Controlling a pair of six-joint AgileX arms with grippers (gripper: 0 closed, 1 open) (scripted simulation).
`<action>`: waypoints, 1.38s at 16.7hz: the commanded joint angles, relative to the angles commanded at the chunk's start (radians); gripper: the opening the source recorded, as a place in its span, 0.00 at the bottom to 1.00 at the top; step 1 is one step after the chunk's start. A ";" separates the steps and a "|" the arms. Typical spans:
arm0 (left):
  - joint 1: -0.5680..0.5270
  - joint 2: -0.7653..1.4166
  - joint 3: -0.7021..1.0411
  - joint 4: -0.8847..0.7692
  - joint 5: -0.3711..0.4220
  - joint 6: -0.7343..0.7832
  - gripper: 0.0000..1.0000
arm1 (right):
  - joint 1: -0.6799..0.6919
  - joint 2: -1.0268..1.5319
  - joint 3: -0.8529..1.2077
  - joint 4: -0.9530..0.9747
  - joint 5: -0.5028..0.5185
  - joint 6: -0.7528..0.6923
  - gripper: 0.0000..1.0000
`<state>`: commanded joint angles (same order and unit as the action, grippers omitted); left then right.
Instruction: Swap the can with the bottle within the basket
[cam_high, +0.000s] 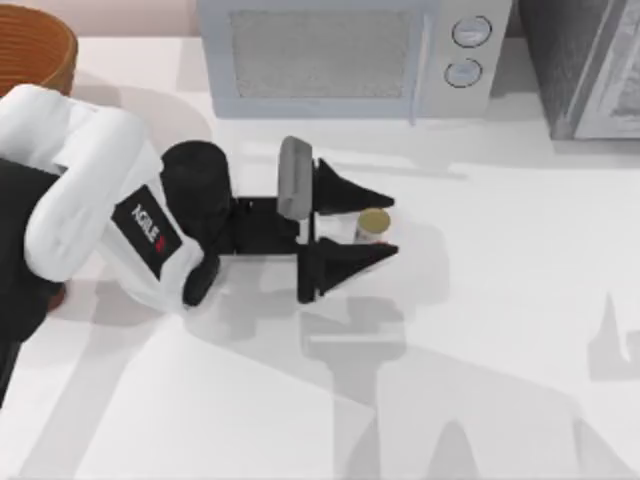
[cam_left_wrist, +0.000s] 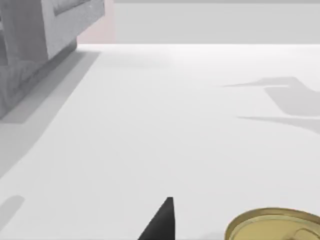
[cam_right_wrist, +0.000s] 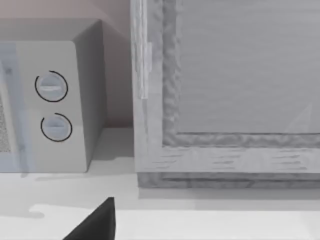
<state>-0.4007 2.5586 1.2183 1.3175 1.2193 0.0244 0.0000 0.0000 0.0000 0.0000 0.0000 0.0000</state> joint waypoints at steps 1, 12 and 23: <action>0.000 0.000 0.000 0.000 0.000 0.000 0.98 | 0.000 0.000 0.000 0.000 0.000 0.000 1.00; 0.009 -0.010 -0.008 -0.009 -0.008 -0.002 1.00 | 0.000 0.000 0.000 0.000 0.000 0.000 1.00; 0.214 -0.808 -0.411 -0.493 -0.450 0.003 1.00 | 0.000 0.000 0.000 0.000 0.000 0.000 1.00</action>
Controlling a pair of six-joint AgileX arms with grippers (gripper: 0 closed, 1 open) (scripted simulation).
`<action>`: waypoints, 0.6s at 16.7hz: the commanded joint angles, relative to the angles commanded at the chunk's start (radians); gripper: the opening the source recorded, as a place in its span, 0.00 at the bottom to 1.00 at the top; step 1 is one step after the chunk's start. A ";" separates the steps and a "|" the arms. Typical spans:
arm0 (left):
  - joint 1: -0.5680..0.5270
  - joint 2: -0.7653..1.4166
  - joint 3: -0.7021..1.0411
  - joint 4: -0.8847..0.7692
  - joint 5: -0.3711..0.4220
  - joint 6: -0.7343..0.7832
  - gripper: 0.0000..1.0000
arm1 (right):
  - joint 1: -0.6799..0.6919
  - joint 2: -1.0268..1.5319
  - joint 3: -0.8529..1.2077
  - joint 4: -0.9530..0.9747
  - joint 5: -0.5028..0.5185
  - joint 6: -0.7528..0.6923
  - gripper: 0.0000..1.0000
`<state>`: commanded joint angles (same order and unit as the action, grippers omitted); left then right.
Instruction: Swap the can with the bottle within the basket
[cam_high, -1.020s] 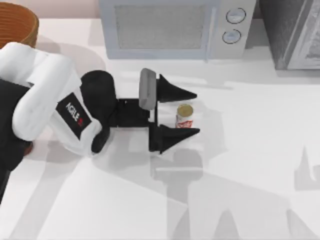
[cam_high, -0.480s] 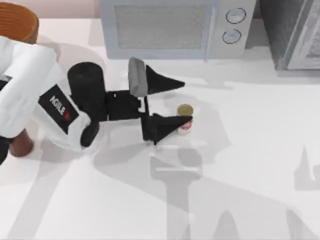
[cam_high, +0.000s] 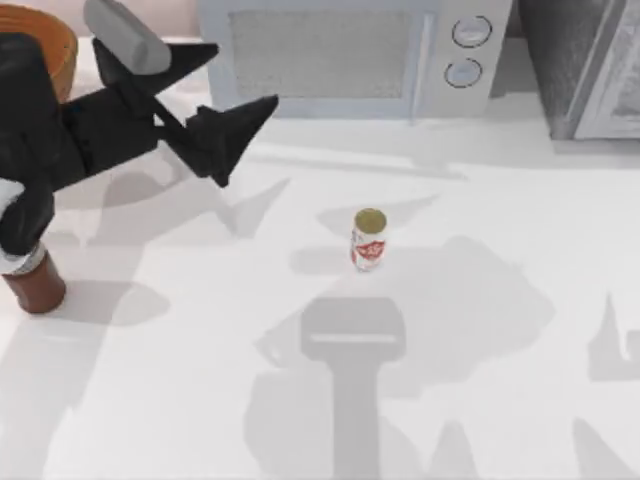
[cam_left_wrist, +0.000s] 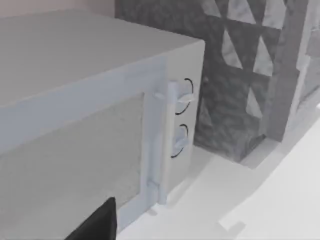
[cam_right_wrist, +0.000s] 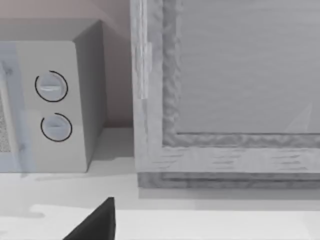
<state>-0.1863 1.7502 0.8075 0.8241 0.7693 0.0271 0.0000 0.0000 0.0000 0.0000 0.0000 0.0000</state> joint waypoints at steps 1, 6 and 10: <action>0.021 -0.131 -0.054 -0.061 -0.057 0.002 1.00 | 0.000 0.000 0.000 0.000 0.000 0.000 1.00; 0.110 -0.819 -0.335 -0.368 -0.339 0.002 1.00 | 0.000 0.000 0.000 0.000 0.000 0.000 1.00; 0.157 -1.289 -0.550 -0.584 -0.540 -0.009 1.00 | 0.000 0.000 0.000 0.000 0.000 0.000 1.00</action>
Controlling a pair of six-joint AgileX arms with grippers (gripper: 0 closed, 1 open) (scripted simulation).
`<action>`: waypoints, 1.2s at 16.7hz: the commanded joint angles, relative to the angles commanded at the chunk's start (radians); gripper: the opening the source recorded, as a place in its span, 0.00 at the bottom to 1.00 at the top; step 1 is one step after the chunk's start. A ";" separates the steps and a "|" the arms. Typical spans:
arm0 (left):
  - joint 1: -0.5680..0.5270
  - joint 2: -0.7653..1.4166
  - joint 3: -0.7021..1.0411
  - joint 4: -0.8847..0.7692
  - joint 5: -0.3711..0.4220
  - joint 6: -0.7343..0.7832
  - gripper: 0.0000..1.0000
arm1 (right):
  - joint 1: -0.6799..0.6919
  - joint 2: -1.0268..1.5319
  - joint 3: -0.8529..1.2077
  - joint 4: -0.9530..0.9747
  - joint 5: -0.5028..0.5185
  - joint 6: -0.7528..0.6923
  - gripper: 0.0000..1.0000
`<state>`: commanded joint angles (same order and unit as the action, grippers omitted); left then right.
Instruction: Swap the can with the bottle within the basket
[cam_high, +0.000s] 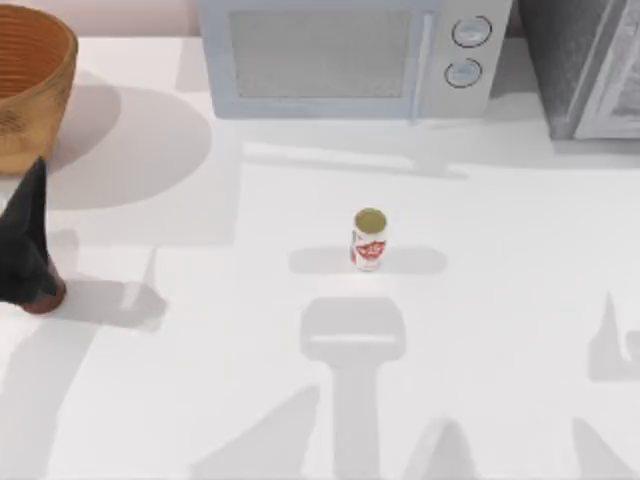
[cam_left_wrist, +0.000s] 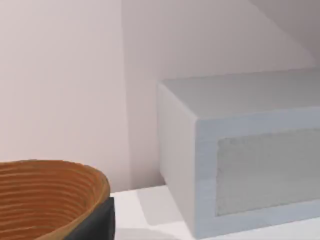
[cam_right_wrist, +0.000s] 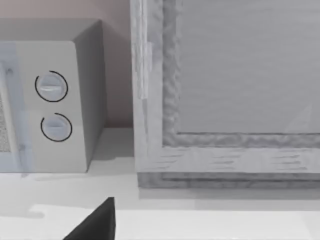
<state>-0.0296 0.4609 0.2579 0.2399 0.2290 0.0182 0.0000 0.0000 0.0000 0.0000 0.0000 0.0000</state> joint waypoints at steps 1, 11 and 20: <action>0.008 -0.093 -0.048 -0.046 -0.043 -0.003 1.00 | 0.000 0.000 0.000 0.000 0.000 0.000 1.00; 0.030 -0.461 -0.258 -0.240 -0.229 -0.018 1.00 | 0.000 0.000 0.000 0.000 0.000 0.000 1.00; 0.043 -0.309 -0.277 -0.127 -0.231 -0.019 1.00 | 0.000 0.000 0.000 0.000 0.000 0.000 1.00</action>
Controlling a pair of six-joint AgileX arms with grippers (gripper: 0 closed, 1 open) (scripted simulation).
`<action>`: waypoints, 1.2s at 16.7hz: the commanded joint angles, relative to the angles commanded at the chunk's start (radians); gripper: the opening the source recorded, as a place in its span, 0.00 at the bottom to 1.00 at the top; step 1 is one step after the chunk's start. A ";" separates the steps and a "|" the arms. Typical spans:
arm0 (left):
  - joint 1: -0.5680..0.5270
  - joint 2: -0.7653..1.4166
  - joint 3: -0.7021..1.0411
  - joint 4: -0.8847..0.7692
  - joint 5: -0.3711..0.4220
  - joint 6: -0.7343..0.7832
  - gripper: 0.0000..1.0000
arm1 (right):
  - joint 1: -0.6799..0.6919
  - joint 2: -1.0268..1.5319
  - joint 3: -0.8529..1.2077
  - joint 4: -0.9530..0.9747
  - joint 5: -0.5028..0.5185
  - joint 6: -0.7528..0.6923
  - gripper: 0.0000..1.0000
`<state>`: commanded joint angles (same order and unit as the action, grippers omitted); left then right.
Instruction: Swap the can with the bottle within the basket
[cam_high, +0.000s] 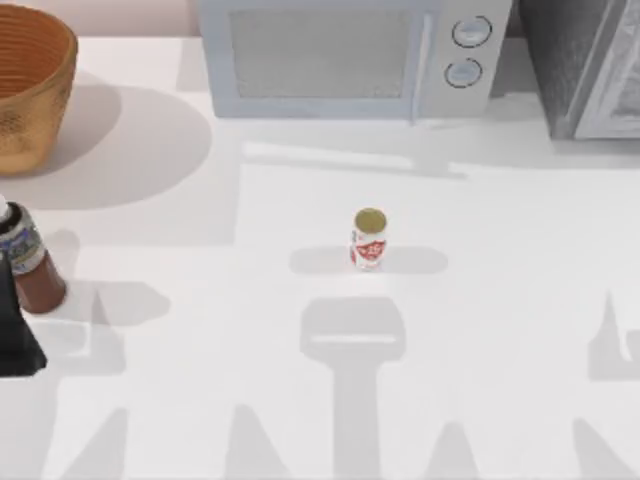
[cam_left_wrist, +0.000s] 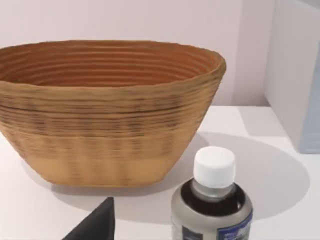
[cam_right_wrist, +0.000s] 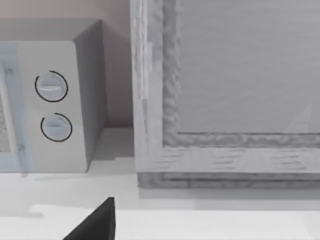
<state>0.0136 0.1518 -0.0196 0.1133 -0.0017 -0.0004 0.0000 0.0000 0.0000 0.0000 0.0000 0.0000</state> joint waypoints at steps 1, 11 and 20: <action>0.003 0.055 -0.003 0.047 0.002 0.001 1.00 | 0.000 0.000 0.000 0.000 0.000 0.000 1.00; 0.015 0.835 0.003 0.774 0.058 0.015 1.00 | 0.000 0.000 0.000 0.000 0.000 0.000 1.00; 0.035 1.479 0.004 1.354 0.091 0.027 1.00 | 0.000 0.000 0.000 0.000 0.000 0.000 1.00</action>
<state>0.0489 1.6309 -0.0154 1.4670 0.0898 0.0269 0.0000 0.0000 0.0000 0.0000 0.0000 0.0000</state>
